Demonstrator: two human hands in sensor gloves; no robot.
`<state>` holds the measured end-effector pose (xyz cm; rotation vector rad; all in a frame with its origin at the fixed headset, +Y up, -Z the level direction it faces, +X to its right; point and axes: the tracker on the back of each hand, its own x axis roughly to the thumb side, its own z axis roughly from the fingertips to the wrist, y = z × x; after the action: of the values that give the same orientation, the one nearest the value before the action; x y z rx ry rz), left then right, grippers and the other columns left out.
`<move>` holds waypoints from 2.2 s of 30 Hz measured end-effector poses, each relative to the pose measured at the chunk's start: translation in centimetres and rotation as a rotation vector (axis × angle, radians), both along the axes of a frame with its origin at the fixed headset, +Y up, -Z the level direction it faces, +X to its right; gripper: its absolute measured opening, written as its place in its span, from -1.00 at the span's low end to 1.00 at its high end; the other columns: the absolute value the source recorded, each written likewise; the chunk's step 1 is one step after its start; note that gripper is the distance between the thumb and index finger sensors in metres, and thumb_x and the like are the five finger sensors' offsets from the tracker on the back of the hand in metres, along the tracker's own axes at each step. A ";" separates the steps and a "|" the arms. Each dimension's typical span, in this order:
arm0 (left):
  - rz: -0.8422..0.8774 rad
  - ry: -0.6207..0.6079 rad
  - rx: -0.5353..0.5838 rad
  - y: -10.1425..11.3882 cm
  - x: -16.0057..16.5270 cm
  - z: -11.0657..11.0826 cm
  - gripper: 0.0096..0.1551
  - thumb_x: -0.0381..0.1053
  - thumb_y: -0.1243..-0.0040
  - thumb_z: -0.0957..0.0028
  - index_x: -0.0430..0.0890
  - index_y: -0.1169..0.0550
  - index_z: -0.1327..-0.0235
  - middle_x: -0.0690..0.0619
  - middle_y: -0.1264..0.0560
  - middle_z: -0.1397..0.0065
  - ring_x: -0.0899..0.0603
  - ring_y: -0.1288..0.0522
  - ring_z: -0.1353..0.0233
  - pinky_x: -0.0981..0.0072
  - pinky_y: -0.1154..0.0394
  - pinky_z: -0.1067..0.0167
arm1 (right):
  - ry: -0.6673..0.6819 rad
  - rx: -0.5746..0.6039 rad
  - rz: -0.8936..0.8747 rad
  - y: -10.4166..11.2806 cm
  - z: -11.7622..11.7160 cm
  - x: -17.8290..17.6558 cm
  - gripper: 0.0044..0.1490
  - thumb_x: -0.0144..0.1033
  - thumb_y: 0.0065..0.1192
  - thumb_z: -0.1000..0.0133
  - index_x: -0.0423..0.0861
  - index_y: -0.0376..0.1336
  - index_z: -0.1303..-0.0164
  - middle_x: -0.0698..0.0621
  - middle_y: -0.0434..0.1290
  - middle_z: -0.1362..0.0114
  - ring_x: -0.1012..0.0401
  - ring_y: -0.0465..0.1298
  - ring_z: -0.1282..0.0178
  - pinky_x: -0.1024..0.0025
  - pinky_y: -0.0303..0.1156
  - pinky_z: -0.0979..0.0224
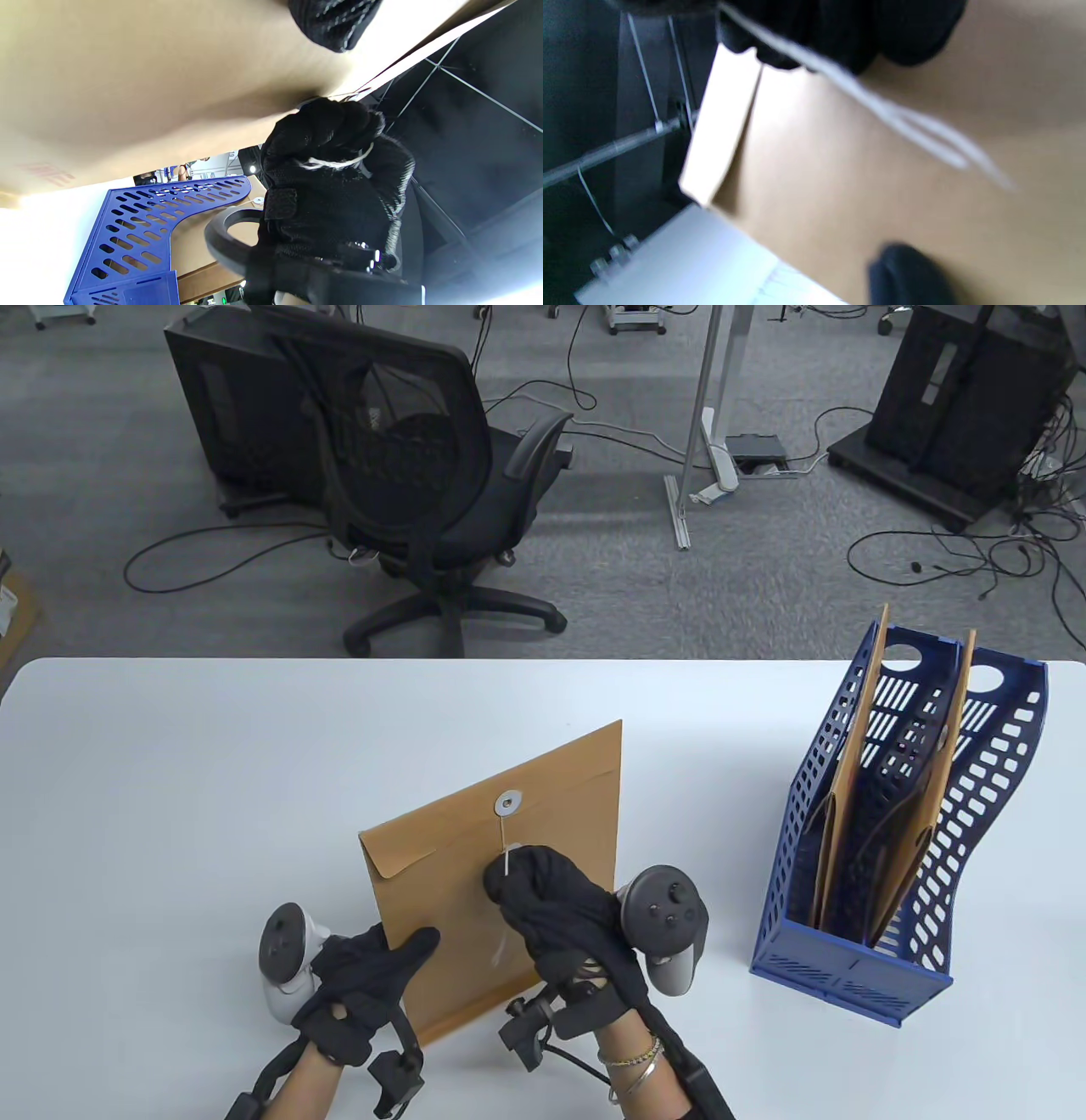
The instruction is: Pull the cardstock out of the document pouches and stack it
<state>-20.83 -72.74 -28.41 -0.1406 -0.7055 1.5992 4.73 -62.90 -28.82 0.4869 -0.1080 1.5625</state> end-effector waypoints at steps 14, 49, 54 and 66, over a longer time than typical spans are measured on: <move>0.221 0.016 -0.075 -0.8 -1.1 -0.3 -0.44 0.12 -0.08 -0.16 0.30 -0.33 -0.47 0.04 -0.51 -0.53 -0.10 -0.56 -0.45 0.00 -0.46 -0.32 | -0.168 -0.133 0.266 -3.2 -1.0 1.9 -0.49 -0.11 0.02 -0.12 -0.28 0.39 0.13 -0.15 0.48 -0.03 -0.07 0.48 -0.04 0.01 0.45 -0.08; 0.034 -0.045 -0.081 0.9 -0.7 -5.6 -0.44 -0.07 -0.24 -0.09 0.34 -0.47 -0.36 0.09 -0.56 -0.51 -0.08 -0.56 -0.47 -0.05 -0.42 -0.37 | -0.515 0.306 1.040 1.9 -1.2 1.6 -0.22 -0.03 0.04 -0.27 0.18 -0.05 -0.73 0.05 -0.05 -0.83 0.03 -0.07 -0.80 -0.01 0.02 -0.74; -0.057 -0.033 -0.034 2.0 -1.4 -5.5 -0.43 -0.14 -0.25 -0.07 0.33 -0.49 -0.33 0.11 -0.57 -0.51 -0.08 -0.55 -0.49 -0.11 -0.36 -0.43 | -0.600 0.415 0.972 4.5 -1.3 1.4 -0.23 -0.17 -0.03 -0.29 0.30 -0.15 -0.70 0.14 -0.20 -0.84 0.11 -0.17 -0.82 0.01 -0.07 -0.78; -0.213 0.123 0.115 3.9 -2.9 -4.7 -0.47 -0.16 -0.25 -0.06 0.33 -0.56 -0.25 0.20 -0.57 -0.51 -0.05 -0.51 -0.55 -0.25 -0.23 -0.50 | -0.607 0.596 0.985 11.0 -0.5 2.2 -0.51 -0.22 0.15 -0.21 0.16 0.35 -0.38 0.11 0.54 -0.28 0.11 0.50 -0.39 0.03 0.25 -0.67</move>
<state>-23.77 -68.87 -33.11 -0.0311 -0.6622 1.3491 6.93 -51.94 -29.32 0.5375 -0.9337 2.6296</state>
